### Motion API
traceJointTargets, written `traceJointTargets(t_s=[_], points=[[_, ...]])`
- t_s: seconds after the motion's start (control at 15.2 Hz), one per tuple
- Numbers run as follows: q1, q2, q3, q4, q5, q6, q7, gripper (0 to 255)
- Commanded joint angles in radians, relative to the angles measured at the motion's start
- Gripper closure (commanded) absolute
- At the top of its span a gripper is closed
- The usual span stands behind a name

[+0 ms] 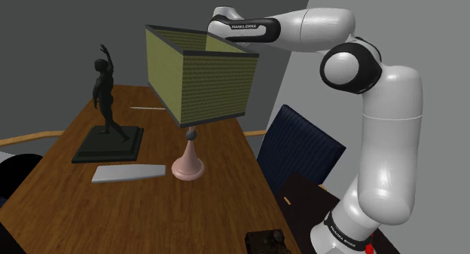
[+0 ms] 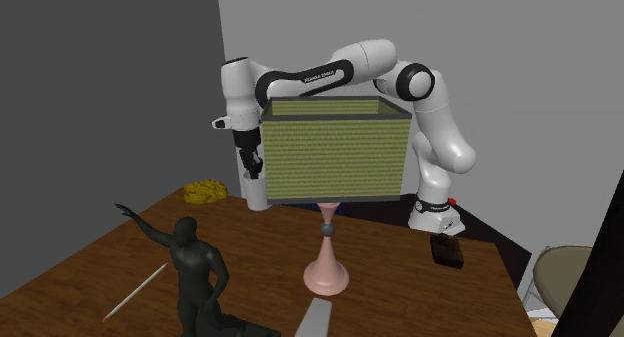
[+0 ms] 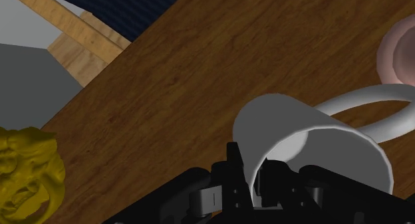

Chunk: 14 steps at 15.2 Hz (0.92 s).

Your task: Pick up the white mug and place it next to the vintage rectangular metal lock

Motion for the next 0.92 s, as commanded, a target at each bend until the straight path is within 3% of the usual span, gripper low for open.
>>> traceJointTargets(t_s=[0.0, 0.66, 0.86], points=[[0.000, 0.006, 0.000, 0.034, 0.000, -0.029, 0.001, 255], [-0.003, 0.021, 0.000, 0.181, 0.000, -0.160, 0.002, 255], [0.034, -0.097, 0.012, 0.004, -0.007, -0.100, 0.047, 255]])
